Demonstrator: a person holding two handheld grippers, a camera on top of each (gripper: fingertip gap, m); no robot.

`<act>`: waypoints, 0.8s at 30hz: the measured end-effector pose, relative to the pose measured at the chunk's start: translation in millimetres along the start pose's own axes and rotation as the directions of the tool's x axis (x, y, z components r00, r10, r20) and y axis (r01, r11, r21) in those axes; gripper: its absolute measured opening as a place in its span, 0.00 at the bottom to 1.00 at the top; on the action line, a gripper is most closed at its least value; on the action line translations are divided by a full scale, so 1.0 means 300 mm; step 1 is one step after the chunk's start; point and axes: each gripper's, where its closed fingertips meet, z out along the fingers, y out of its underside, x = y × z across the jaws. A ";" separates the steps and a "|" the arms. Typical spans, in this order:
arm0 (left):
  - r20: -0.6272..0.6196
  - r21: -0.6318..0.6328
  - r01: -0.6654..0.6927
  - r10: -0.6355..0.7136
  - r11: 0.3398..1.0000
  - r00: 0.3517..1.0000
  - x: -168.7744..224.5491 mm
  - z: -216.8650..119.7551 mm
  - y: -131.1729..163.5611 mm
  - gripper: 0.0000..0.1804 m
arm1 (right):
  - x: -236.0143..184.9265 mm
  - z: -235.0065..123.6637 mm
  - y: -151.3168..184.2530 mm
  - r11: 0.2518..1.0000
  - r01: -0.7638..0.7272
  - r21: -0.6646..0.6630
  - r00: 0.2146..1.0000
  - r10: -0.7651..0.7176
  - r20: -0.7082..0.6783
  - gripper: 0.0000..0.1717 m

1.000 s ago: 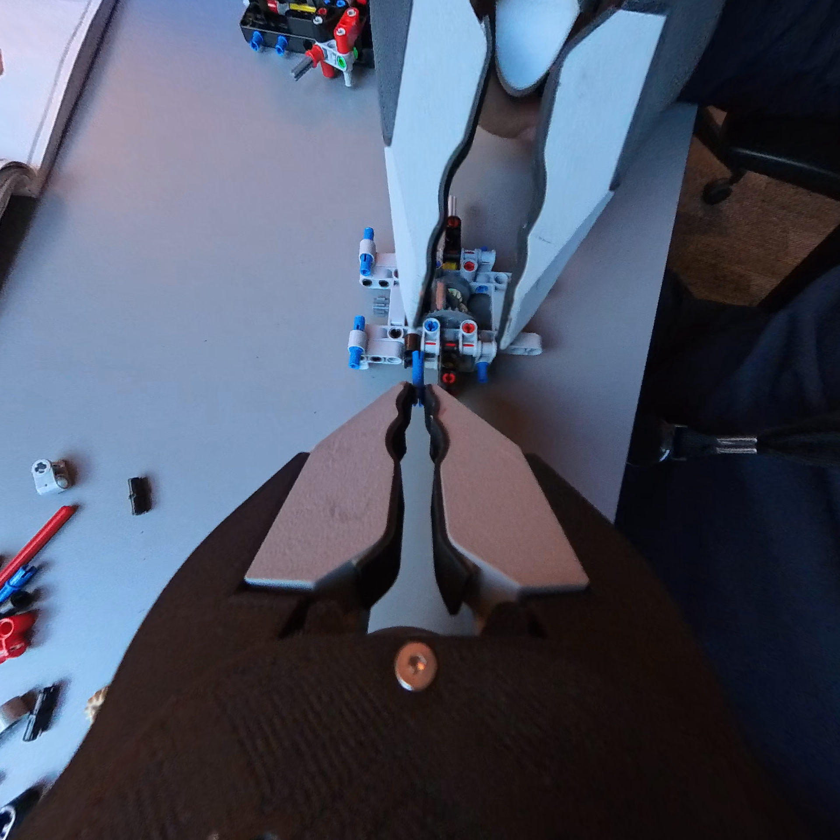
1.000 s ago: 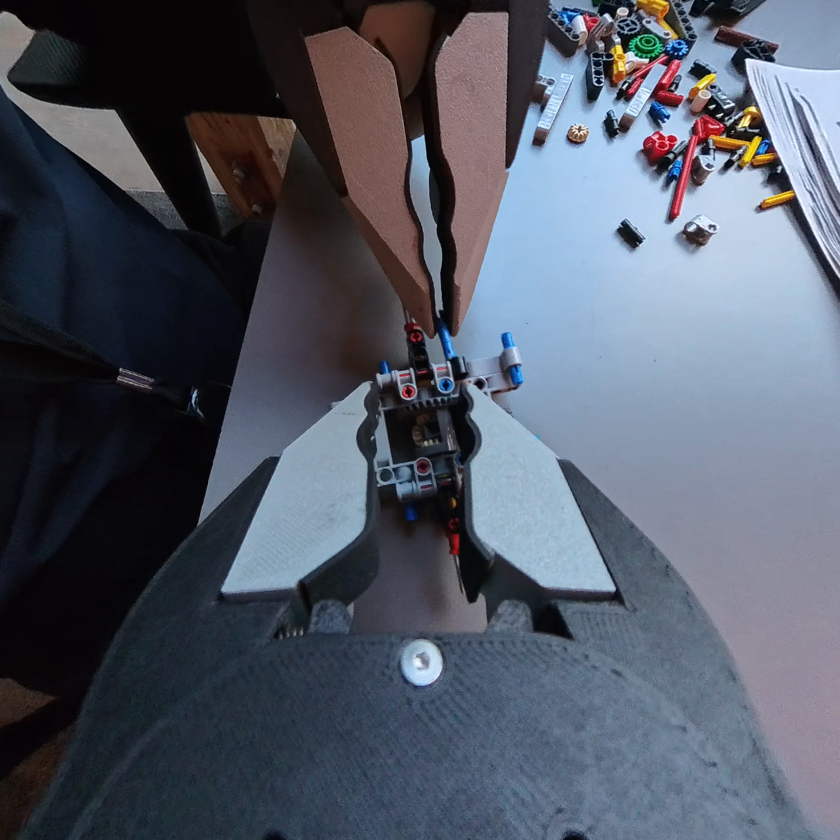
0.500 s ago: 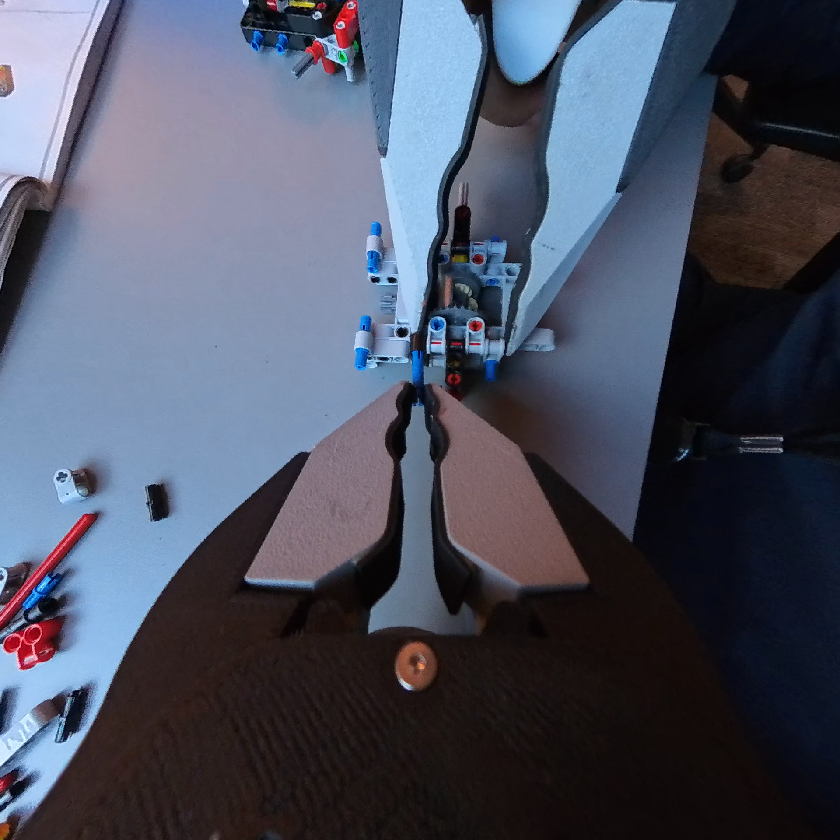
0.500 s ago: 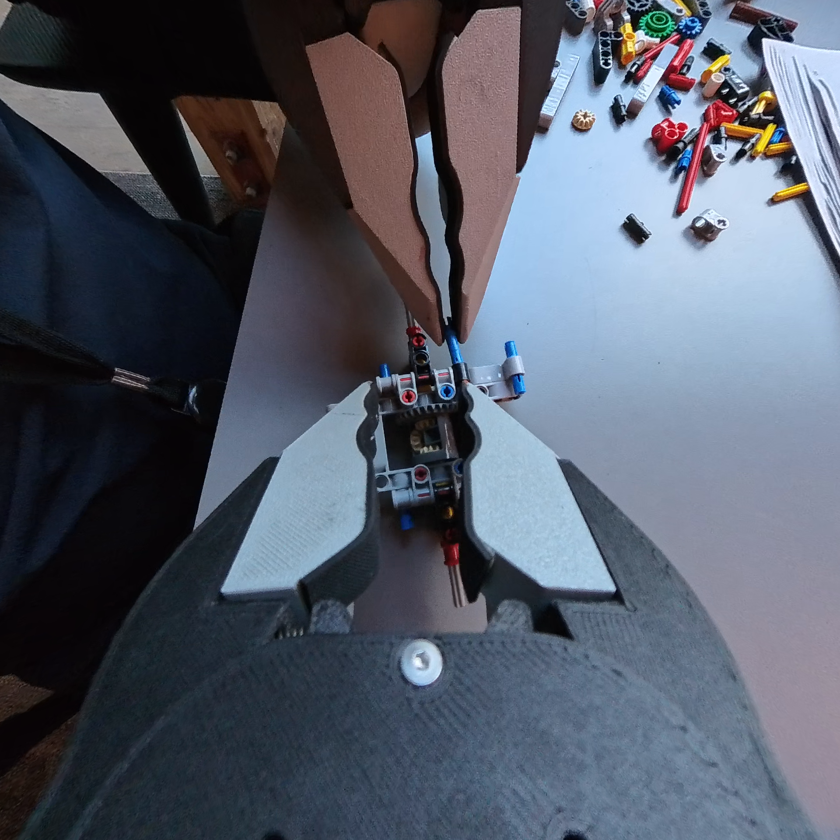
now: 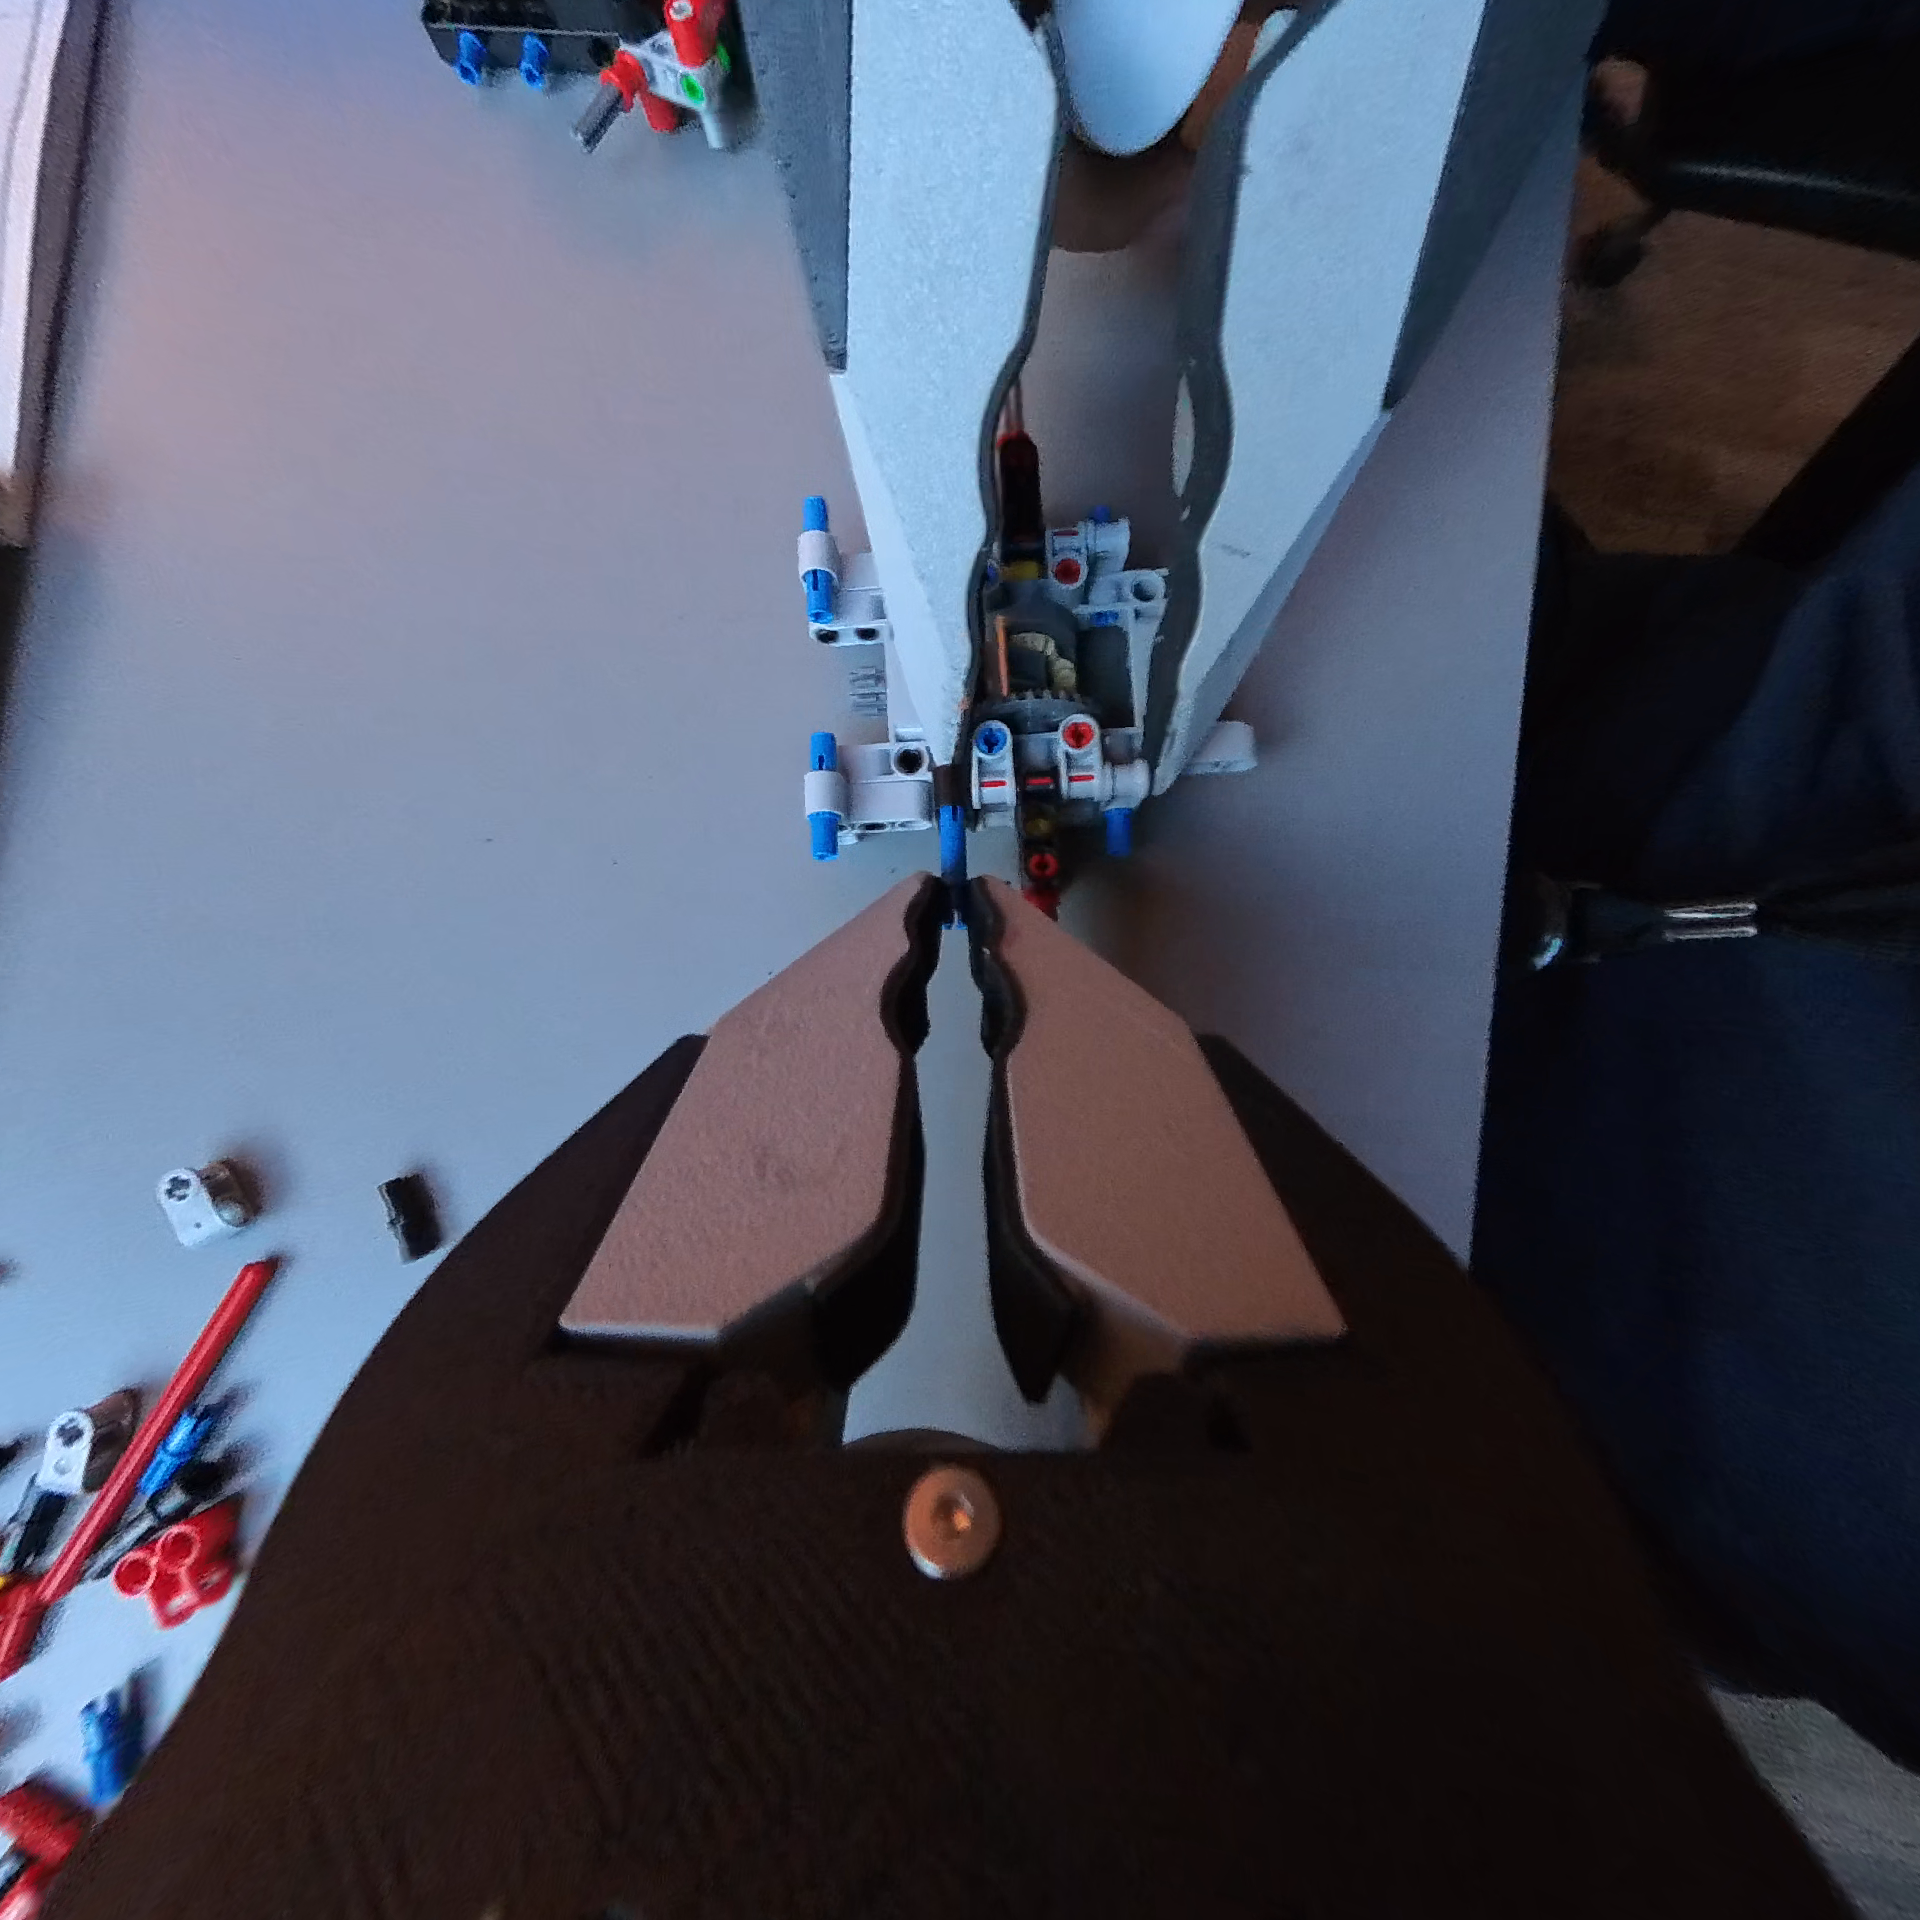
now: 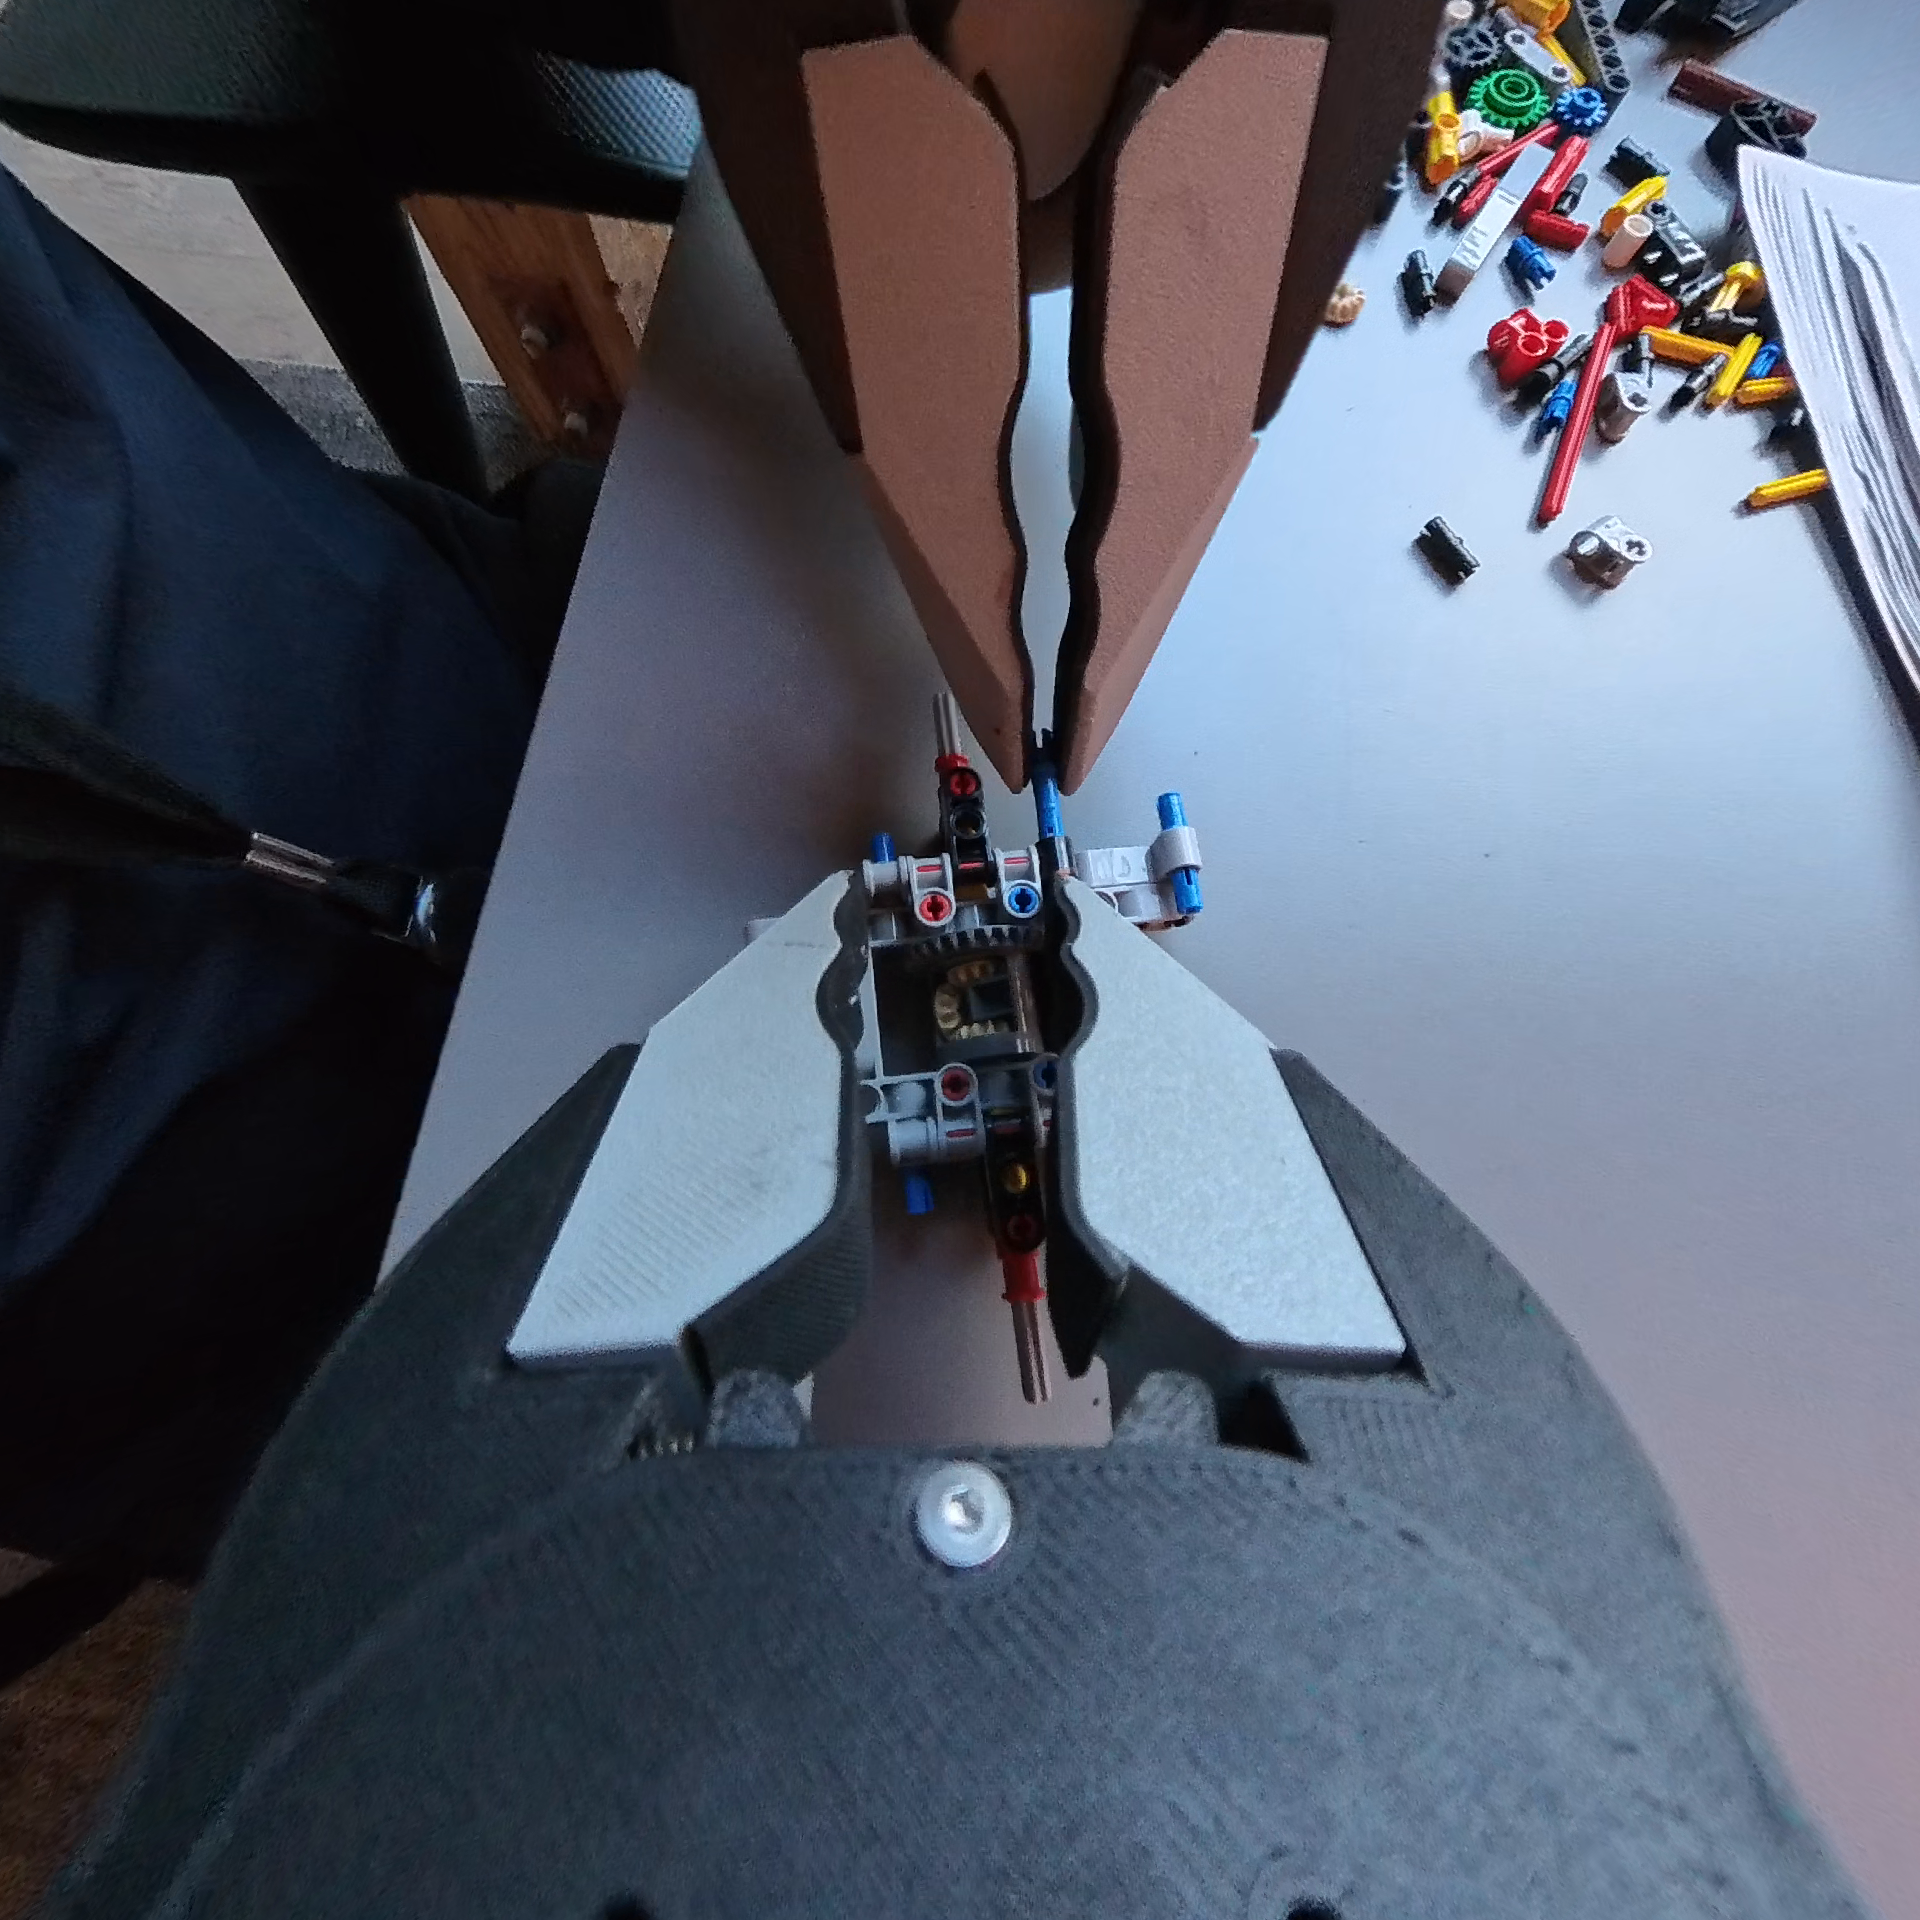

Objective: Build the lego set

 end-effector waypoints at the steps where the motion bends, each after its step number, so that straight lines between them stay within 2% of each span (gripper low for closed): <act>1: -0.020 0.007 0.018 -0.018 1.000 1.000 -0.002 -0.001 0.000 0.01 | 0.002 0.001 -0.001 1.000 0.006 0.002 1.000 -0.006 -0.001 0.18; 12: -0.076 0.158 0.192 -0.182 0.969 0.980 -0.027 0.009 -0.008 0.01 | 0.029 -0.003 0.002 0.999 -0.006 0.041 1.000 0.007 -0.003 0.18; 17: -0.068 0.156 0.165 -0.156 0.974 0.985 -0.028 0.007 -0.010 0.01 | 0.031 -0.004 0.003 0.999 0.006 0.044 1.000 -0.006 -0.003 0.17; 24: -0.122 0.164 0.252 -0.234 0.954 0.965 -0.025 0.005 -0.011 0.01 | 0.030 -0.003 0.002 0.999 0.023 0.048 1.000 -0.023 -0.011 0.17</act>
